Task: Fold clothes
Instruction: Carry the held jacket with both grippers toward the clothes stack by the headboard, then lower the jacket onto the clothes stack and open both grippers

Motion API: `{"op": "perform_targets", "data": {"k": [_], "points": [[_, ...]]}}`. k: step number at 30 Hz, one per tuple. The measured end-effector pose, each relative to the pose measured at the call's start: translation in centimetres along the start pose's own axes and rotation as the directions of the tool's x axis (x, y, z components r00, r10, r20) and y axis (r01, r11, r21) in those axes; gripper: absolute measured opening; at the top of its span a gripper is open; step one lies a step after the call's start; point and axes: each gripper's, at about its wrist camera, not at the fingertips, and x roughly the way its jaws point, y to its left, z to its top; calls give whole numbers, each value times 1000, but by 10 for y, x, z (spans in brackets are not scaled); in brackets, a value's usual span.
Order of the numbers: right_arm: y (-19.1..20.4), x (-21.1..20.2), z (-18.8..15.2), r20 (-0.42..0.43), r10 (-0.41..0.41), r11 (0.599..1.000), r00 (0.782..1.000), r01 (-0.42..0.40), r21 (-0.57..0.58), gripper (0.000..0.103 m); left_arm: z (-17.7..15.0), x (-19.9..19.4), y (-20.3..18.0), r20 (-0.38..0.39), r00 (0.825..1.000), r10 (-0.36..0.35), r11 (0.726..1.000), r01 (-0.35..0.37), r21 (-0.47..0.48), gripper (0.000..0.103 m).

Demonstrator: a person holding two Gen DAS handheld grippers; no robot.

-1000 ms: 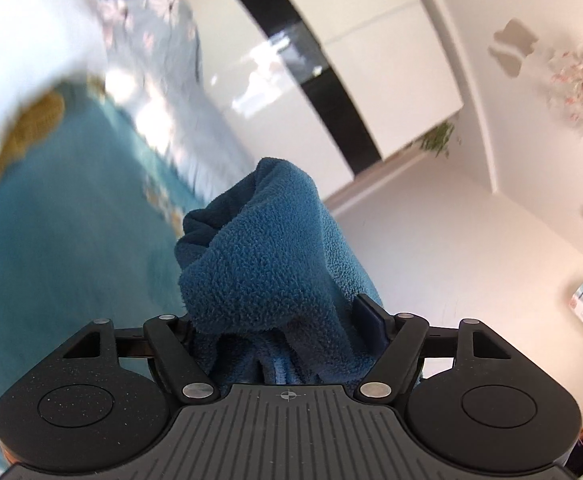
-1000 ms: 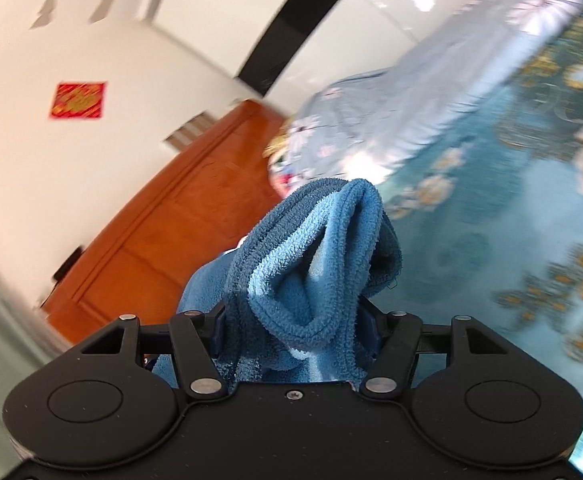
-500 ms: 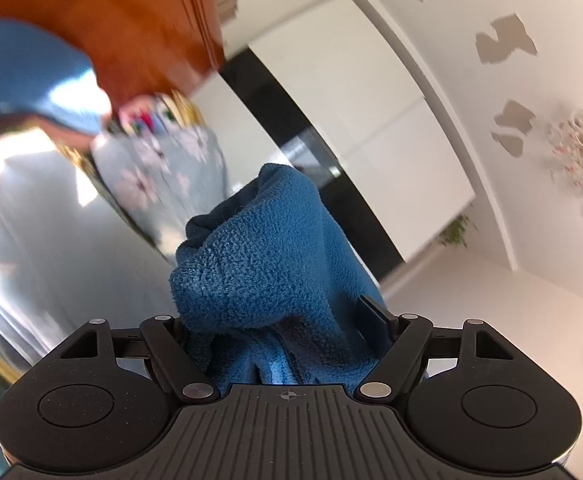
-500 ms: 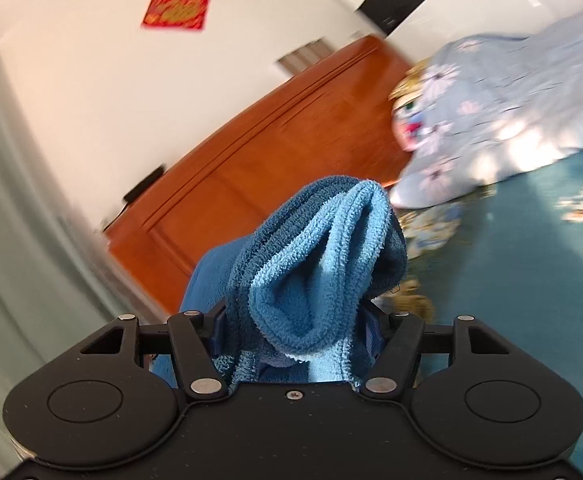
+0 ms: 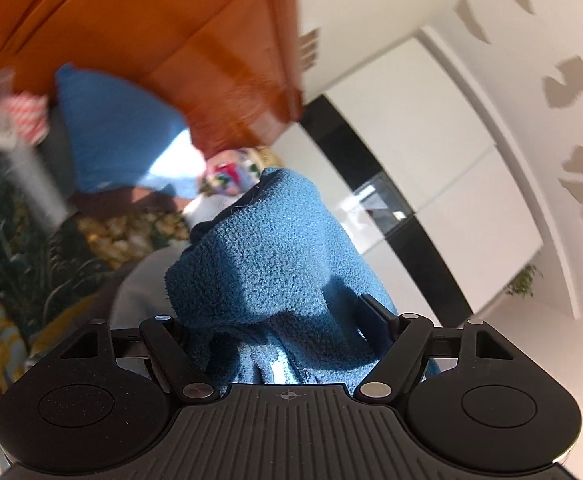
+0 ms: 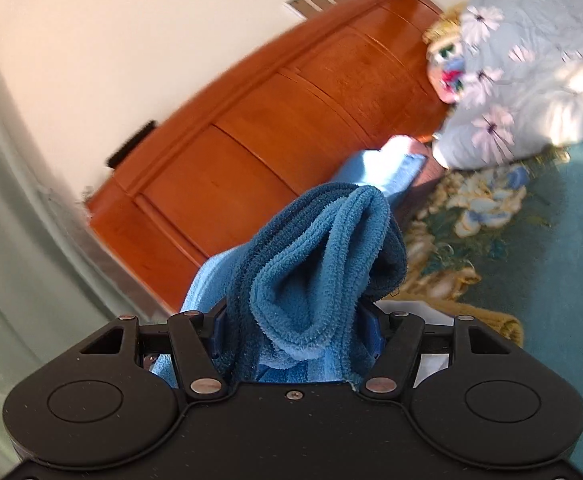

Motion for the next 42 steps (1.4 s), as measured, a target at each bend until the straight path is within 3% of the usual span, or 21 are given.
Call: {"op": "perform_targets", "data": {"k": [4, 8, 20, 29, 35, 42], "points": [[-16, 8, -5, -13, -24, 1000, 1000, 24, 5, 65, -10, 7, 26, -17, 1000, 18, 1000, -18, -25, 78], [-25, 8, -8, -18, -24, 1000, 1000, 24, 11, 67, -13, 12, 36, -15, 1000, 23, 999, -24, -41, 89], [-19, -6, -1, 15, -29, 1000, 999, 29, -7, 72, -6, 2, 6, 29, 996, 82, 996, -82, 18, 99], [-21, -33, 6, 62, -29, 1000, 998, 28, 6, 73, -7, -23, -1, 97, 989, 113, 994, -113, -8, 101], [-22, -50, 3, 75, -20, 1000, 997, 19, 13, 74, -17, -42, -2, 133, 980, 150, 989, -148, -30, 102], [-32, -96, -22, 99, -37, 999, 994, 33, 38, 77, -46, -88, -22, 218, 951, 219, 970, -236, 59, 102]]}}
